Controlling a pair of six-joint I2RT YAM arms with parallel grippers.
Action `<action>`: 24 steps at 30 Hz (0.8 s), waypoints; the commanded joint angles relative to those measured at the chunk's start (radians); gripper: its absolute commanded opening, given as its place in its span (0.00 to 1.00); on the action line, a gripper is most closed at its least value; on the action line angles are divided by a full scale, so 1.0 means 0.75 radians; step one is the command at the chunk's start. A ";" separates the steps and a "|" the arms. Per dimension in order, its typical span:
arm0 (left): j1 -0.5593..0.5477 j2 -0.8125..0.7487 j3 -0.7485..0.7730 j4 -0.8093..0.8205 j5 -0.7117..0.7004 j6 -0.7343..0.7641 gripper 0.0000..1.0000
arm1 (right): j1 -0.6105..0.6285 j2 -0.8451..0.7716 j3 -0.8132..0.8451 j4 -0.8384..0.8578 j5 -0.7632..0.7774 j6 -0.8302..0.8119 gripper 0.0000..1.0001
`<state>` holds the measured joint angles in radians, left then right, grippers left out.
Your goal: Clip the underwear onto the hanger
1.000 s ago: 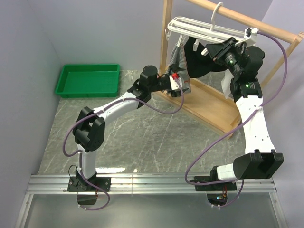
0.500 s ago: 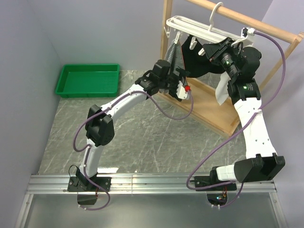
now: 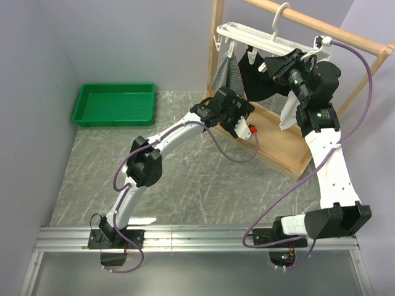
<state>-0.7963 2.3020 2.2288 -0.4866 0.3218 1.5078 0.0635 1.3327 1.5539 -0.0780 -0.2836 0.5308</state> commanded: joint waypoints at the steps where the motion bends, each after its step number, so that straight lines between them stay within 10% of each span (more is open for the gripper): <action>1: 0.006 -0.009 -0.008 0.159 -0.092 0.062 0.99 | 0.028 -0.077 0.037 0.030 -0.047 -0.016 0.00; 18: 0.002 0.082 0.000 0.246 -0.198 0.241 0.98 | 0.030 -0.122 -0.008 0.041 -0.070 -0.006 0.00; 24: 0.008 0.109 0.029 0.199 -0.288 0.291 0.64 | 0.032 -0.137 -0.018 0.045 -0.074 0.000 0.00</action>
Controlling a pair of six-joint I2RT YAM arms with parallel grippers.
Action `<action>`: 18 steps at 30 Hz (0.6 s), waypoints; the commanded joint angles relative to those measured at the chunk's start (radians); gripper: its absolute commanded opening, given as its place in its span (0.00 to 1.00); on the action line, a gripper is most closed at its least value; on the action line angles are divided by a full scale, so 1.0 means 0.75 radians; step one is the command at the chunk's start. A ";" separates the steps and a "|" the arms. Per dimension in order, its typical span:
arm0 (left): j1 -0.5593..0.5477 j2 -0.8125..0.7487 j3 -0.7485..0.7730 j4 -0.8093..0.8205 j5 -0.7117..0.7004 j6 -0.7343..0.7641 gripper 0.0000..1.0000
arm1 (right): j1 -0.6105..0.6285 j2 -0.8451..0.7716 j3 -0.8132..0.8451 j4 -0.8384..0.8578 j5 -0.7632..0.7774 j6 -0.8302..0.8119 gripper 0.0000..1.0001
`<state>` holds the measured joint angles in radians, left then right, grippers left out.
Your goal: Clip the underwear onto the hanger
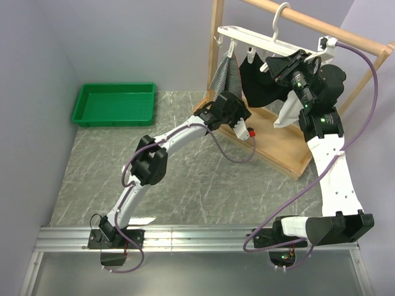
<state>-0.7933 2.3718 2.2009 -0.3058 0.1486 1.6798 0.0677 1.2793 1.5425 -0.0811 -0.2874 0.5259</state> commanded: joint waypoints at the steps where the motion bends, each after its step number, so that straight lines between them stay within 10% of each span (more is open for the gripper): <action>1: 0.004 0.018 0.070 -0.044 -0.063 0.063 0.58 | 0.024 -0.067 -0.003 0.047 -0.069 0.007 0.00; 11: 0.019 -0.062 -0.081 0.178 -0.004 -0.004 0.01 | 0.026 -0.074 -0.032 0.059 -0.063 0.021 0.00; 18: 0.023 -0.319 -0.427 0.667 0.237 -0.278 0.01 | 0.024 -0.078 -0.052 0.075 -0.052 0.039 0.00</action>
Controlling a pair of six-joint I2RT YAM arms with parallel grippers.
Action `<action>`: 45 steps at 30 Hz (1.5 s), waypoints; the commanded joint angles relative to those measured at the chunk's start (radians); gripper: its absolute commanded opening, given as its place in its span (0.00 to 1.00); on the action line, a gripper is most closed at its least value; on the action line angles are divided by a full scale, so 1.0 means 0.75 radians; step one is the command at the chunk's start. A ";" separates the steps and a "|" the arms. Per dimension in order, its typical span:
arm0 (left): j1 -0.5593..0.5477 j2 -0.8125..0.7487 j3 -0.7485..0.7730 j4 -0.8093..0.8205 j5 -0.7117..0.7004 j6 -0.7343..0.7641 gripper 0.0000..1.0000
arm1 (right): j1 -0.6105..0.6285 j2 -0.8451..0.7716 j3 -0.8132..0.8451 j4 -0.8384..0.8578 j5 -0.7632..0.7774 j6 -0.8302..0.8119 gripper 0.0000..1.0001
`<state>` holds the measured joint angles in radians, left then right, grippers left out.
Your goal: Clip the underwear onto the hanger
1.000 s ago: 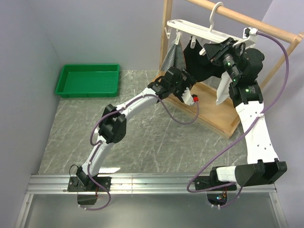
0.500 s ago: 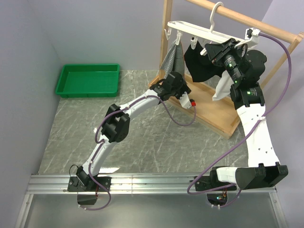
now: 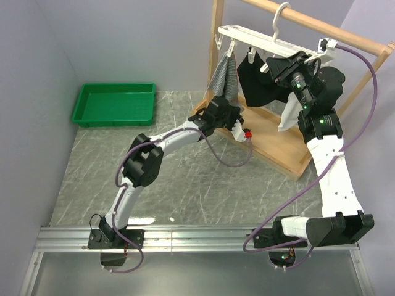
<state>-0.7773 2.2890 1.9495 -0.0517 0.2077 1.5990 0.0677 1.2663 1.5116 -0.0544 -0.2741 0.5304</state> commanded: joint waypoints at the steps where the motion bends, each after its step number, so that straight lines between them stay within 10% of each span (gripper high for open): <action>1: 0.001 -0.231 -0.130 0.398 0.187 -0.247 0.00 | 0.024 -0.060 -0.015 0.042 -0.068 0.035 0.00; 8: 0.016 -0.373 -0.539 1.134 0.236 -0.483 0.01 | 0.018 -0.069 -0.029 0.054 -0.064 0.056 0.00; 19: -0.017 -0.342 -0.567 1.762 0.155 -0.672 0.00 | -0.008 -0.032 -0.023 0.054 -0.113 0.141 0.00; 45: -0.072 -0.197 -0.370 1.897 0.202 -0.492 0.00 | -0.035 0.034 0.050 -0.060 -0.150 0.199 0.00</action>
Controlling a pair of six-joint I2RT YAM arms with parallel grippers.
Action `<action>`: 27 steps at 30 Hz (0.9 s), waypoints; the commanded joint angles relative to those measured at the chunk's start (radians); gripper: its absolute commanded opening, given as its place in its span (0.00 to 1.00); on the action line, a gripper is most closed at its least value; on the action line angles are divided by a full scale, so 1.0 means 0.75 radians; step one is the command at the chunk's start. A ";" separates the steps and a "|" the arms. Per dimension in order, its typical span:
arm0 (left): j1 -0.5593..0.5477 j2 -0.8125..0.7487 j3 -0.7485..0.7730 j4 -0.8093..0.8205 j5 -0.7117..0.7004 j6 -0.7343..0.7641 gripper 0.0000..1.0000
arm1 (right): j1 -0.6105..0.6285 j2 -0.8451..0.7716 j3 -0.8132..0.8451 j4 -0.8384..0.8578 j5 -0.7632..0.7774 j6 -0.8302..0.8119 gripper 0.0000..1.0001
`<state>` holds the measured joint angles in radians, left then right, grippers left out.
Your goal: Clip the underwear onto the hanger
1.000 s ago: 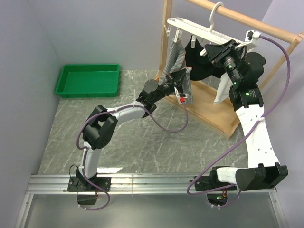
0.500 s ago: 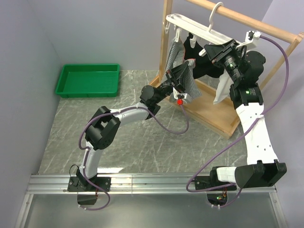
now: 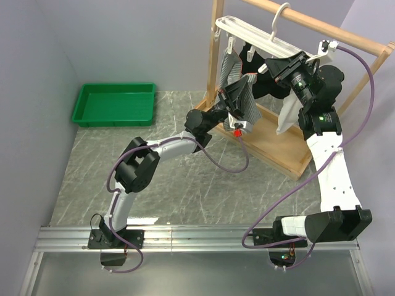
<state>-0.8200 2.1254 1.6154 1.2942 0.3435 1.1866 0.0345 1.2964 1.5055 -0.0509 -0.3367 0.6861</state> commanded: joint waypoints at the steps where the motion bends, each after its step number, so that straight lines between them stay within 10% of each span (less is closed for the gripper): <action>1: -0.015 0.025 0.078 0.107 0.025 0.060 0.00 | 0.007 -0.004 0.062 -0.069 -0.065 -0.011 0.00; 27: -0.017 0.101 0.182 0.072 0.063 0.154 0.01 | 0.026 0.043 0.089 -0.149 -0.054 0.001 0.00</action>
<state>-0.8265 2.1918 1.7081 1.3003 0.3683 1.2884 0.0349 1.3228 1.5383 -0.1078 -0.3218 0.6727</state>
